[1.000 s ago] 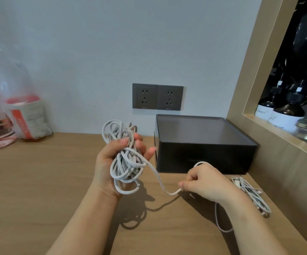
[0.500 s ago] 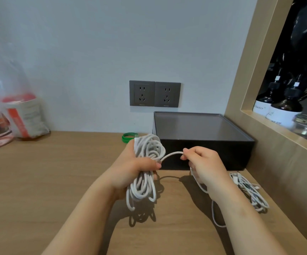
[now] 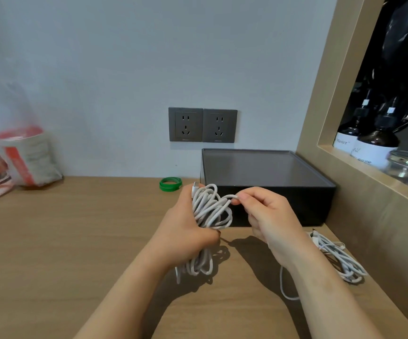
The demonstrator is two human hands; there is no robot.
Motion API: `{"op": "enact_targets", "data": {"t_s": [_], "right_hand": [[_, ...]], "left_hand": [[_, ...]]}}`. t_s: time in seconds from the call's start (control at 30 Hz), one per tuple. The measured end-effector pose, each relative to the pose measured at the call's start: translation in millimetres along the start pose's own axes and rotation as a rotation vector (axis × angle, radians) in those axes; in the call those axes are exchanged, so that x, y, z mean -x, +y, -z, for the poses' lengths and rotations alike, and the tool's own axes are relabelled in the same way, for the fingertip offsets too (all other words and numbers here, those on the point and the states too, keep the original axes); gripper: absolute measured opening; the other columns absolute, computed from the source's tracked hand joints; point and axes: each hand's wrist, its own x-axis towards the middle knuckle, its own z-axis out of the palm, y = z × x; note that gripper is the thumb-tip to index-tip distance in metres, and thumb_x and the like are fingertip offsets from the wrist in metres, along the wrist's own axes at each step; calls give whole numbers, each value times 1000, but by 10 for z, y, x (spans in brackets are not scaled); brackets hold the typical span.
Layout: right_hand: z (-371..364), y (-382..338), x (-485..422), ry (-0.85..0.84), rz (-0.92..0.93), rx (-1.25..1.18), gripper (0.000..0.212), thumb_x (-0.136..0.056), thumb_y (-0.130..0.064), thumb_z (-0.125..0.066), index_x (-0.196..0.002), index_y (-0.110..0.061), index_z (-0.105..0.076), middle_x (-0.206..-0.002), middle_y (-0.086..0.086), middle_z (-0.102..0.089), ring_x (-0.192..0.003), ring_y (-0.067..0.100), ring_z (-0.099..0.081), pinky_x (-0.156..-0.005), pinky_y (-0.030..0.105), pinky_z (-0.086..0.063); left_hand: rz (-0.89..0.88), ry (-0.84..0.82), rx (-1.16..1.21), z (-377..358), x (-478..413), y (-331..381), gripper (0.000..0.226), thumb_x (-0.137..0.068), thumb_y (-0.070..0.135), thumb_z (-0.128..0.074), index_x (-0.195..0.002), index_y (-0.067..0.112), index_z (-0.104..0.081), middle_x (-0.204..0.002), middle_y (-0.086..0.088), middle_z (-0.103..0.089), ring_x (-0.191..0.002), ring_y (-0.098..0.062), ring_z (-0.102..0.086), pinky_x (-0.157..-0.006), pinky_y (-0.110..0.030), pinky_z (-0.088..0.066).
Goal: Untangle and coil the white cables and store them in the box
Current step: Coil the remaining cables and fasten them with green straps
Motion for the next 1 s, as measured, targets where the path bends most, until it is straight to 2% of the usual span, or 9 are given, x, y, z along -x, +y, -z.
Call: {"op": "enact_targets", "data": {"t_s": [0.07,0.2,0.43,0.5,0.57,0.67,0.77,0.9,1.0], "right_hand": [[-17,1,8,2,25,-38,24,-97,-22,-47,-85,-22,-68,-46,-14,-47,-42,3,-40,-45,16,-30],[-70,-13,21,3,66,-137,23,-96,-21,-46,-88,-18,-68,-45,-10,-42,-41,5,-34,-43,20,-28],[-124,-33,40,48,67,-290,24,-95,-22,-48,-82,-18,-68,-48,-2,-42,-41,7,-32,-40,21,-28],[-135,-37,41,84,86,-270,24,-94,-22,-49,-79,-20,-68,-45,-4,-40,-40,6,-32,-40,19,-27],[-151,-46,48,123,113,-248,23,-93,-23,-51,-78,-21,-68,-42,-7,-41,-38,4,-33,-39,18,-29],[-188,-74,66,125,119,-357,18,-94,-19,-49,-84,-15,-63,-46,-4,-46,-40,8,-38,-38,20,-34],[-184,-90,63,115,107,-529,12,-95,-7,-46,-88,-9,-55,-57,3,-55,-48,13,-50,-45,25,-47],[-161,-88,87,44,96,-610,11,-93,1,-45,-88,-5,-54,-61,4,-60,-53,14,-57,-57,28,-55],[-183,-99,87,-2,85,-643,10,-93,-1,-46,-89,-4,-54,-65,6,-61,-56,15,-60,-59,29,-56]], "left_hand": [[-10,40,-7,-12,5,0,55,-73,4,-70,-109,33,-42,-88,9,-60,-75,1,-59,-59,-12,-49],[-33,121,13,-18,8,5,50,-74,5,-69,-105,34,-43,-85,9,-59,-74,-3,-58,-62,-19,-49],[-16,40,214,-54,16,40,52,-76,-2,-71,-106,31,-43,-95,-2,-58,-80,-10,-64,-72,-26,-57],[-8,19,237,-72,19,41,53,-74,-5,-70,-105,29,-43,-94,-4,-58,-80,-14,-65,-68,-27,-56],[-20,26,228,-93,14,44,51,-75,-7,-66,-104,28,-43,-92,-4,-57,-73,-7,-62,-63,-21,-53],[-23,87,260,-136,-4,52,50,-75,-8,-64,-104,27,-43,-92,-4,-56,-71,-5,-59,-60,-20,-51],[-20,131,284,-153,-22,46,51,-75,-7,-65,-102,30,-43,-90,-2,-56,-67,0,-57,-57,-16,-48],[-12,92,259,-138,-6,7,51,-74,-3,-69,-103,29,-42,-89,-1,-57,-65,1,-59,-57,-16,-49],[-11,14,154,-193,4,-30,60,-68,-2,-71,-108,31,-41,-89,4,-59,-73,0,-62,-65,-22,-53]]}}
